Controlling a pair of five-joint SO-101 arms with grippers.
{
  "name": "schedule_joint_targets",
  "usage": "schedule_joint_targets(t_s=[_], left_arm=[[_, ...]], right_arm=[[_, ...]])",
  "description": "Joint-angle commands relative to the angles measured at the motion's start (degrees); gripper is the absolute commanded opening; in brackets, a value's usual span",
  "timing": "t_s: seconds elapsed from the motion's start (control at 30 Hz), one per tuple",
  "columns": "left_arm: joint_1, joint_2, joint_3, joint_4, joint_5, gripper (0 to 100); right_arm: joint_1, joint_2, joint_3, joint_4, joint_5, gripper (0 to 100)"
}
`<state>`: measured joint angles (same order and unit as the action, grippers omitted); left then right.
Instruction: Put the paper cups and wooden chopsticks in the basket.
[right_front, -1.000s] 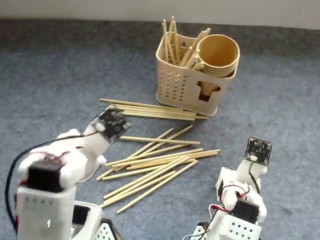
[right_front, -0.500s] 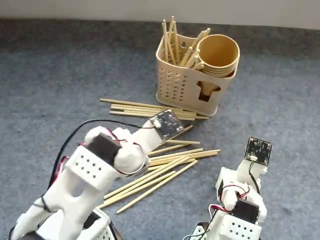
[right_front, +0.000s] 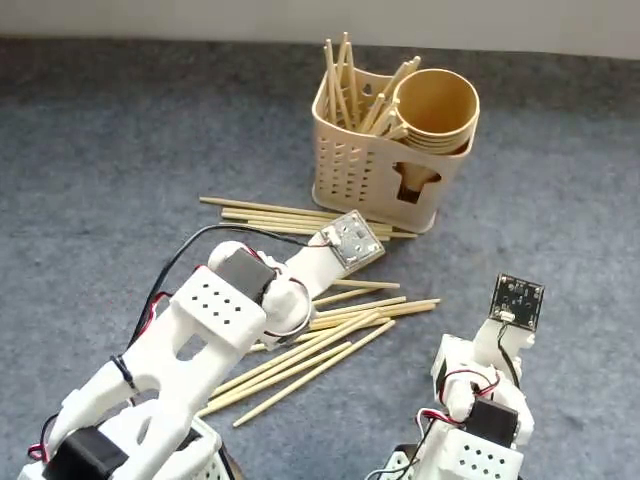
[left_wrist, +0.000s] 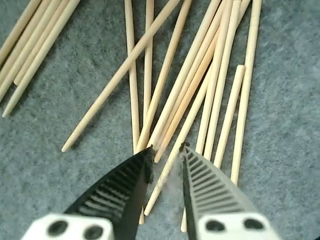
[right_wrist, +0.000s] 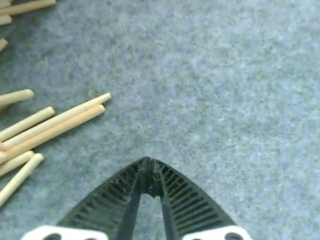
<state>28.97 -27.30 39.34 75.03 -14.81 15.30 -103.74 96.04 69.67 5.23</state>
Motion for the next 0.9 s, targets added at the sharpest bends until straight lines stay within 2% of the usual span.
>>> schedule_joint_targets(t_s=[0.0, 0.17, 0.43, 0.63, 0.87], left_arm=[[1.0, -2.2, -1.3, 1.8, 0.4, 9], [0.7, -4.4, -0.7, 2.2, 0.3, 10], [6.0, -5.0, -1.9, 0.9, 0.7, 10], [-0.8, -1.5, -10.2, -0.3, 2.6, 10], [-0.2, 10.3, -13.4, 0.1, 0.9, 10]], right_arm=[[0.7, -0.3, 8.7, 0.3, 0.0, 0.5], [0.7, -0.3, 8.7, 0.3, 0.0, 0.5], [0.7, -0.3, 8.7, 0.3, 0.0, 0.5], [0.7, -0.3, 8.7, 0.3, 0.0, 0.5], [0.7, -0.3, 8.7, 0.3, 0.0, 0.5]])
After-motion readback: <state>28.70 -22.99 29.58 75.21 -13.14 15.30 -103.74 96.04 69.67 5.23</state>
